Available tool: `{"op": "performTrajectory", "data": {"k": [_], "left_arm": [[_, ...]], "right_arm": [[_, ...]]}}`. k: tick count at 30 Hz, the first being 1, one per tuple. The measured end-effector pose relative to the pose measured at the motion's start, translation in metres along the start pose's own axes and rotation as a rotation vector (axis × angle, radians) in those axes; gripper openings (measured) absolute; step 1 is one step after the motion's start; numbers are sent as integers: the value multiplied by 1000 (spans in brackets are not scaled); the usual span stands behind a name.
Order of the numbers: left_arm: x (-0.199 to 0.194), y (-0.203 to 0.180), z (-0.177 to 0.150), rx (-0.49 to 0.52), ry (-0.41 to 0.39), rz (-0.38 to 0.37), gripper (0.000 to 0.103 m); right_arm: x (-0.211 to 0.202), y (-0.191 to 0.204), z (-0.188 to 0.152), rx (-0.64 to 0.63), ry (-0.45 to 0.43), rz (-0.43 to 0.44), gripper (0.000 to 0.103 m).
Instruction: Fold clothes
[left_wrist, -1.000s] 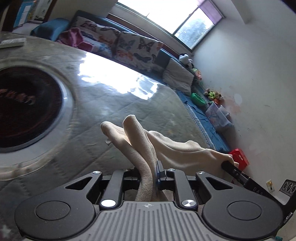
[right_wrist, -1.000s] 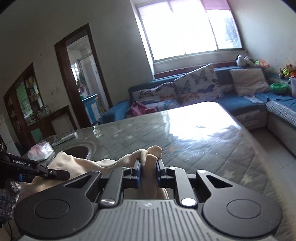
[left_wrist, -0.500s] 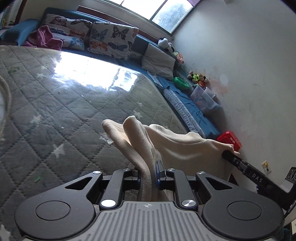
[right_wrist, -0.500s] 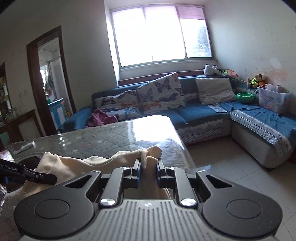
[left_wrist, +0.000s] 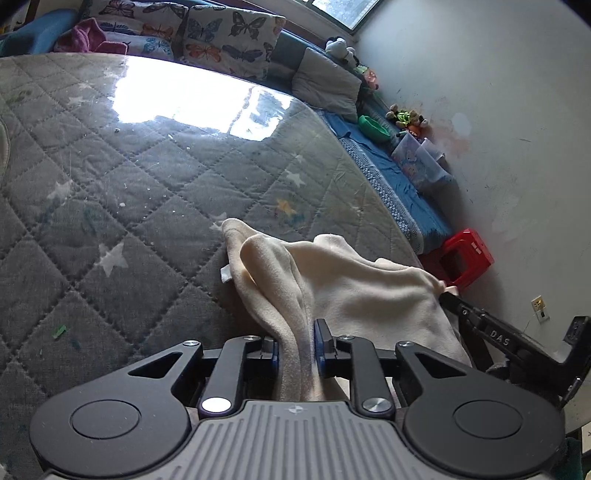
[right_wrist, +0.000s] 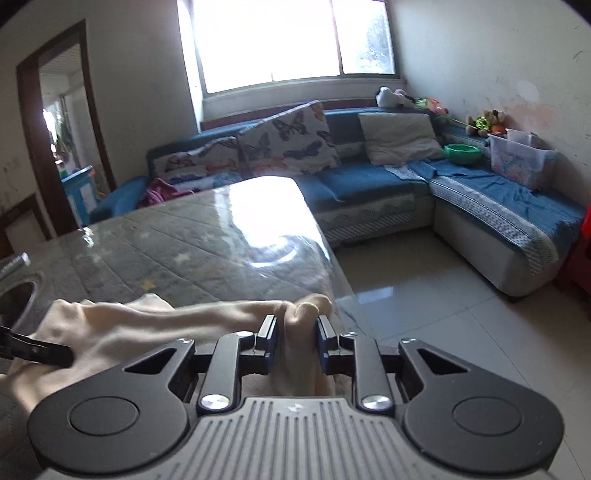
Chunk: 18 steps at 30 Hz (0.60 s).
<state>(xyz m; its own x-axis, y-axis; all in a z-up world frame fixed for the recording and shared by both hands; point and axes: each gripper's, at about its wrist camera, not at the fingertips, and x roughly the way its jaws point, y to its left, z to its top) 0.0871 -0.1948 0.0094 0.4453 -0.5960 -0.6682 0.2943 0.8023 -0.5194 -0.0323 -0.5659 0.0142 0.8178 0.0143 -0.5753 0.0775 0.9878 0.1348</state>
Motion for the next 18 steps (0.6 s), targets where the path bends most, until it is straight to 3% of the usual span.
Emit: {"op": "performTrajectory", "data": {"k": [4,5,9,14,18], "left_arm": [[-7,-3,0,27,-15,19,32],[-9,-4,0,36,-24,30,39],[-17,-6,3,61,-70,77,48],[-31,-7,5,87,-138,122,47],[-35,-12,7,118,-154,115,46]], "right_arm": [[-1,-4,-1,-1,-3,-29,29],[-4,-3,0,-8,-12,-33,29],[-7,12,7,-23,-30,18,33],[15,37,17,-61,1,99,33],[33,50,15,-91,22,91,33]]}}
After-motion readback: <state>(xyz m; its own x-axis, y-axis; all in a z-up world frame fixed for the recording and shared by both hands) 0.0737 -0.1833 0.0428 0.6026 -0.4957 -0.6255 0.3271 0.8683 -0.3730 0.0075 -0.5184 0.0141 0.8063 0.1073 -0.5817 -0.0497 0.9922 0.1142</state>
